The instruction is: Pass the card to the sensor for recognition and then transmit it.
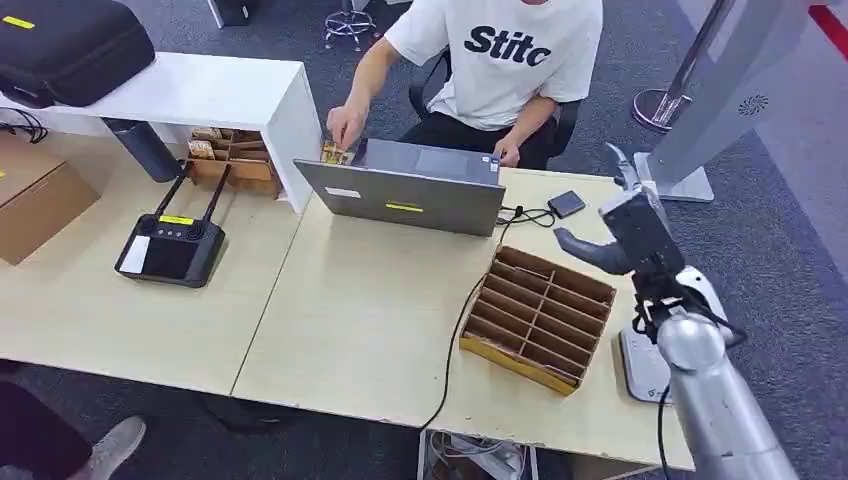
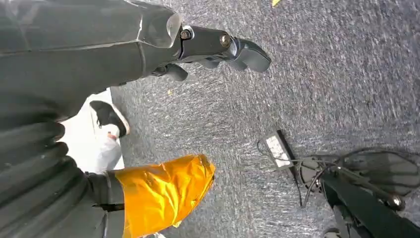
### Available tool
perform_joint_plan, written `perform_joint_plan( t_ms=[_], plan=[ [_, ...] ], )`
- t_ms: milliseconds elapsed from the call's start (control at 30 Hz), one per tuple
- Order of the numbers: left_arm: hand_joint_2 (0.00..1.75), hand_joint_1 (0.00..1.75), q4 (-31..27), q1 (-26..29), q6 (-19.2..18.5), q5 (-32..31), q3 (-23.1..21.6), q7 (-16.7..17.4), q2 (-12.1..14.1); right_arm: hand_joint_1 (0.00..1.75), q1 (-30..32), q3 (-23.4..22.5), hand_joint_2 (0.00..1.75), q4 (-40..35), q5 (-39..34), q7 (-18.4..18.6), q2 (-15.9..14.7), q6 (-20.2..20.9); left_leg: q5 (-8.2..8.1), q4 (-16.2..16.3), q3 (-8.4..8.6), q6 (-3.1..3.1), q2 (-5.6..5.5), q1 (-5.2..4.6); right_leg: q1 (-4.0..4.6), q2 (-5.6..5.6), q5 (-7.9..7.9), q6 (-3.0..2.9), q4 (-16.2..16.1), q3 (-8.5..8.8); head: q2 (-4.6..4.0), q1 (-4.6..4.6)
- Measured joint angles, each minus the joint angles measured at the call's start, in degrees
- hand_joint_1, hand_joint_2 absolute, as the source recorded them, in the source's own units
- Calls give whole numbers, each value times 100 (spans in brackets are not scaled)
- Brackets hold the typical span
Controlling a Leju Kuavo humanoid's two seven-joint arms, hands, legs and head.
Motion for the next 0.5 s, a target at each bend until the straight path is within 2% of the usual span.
perform_joint_plan(
  t_ms=[167,233,500],
  plan=[
    [175,0,0,51,372,168,219,-72,-114,0,1251,-616,175,-1187,-358,-314,-275,66,-10,0,1,1,2,-2,-1,1,-7,-2,-2,1,0,-2],
    [175,0,0,68,404,214,293,-74,-149,0,1679,-837,175,-1534,-216,-358,-306,-13,-13,0,1,0,3,-2,-1,1,-12,-3,-2,0,0,-2],
    [175,0,0,96,339,284,411,-76,-232,0,2537,-1298,175,-2289,144,-231,-312,-242,-20,-1,10,-11,10,-1,0,6,-15,-5,-1,4,0,0]
  ],
)
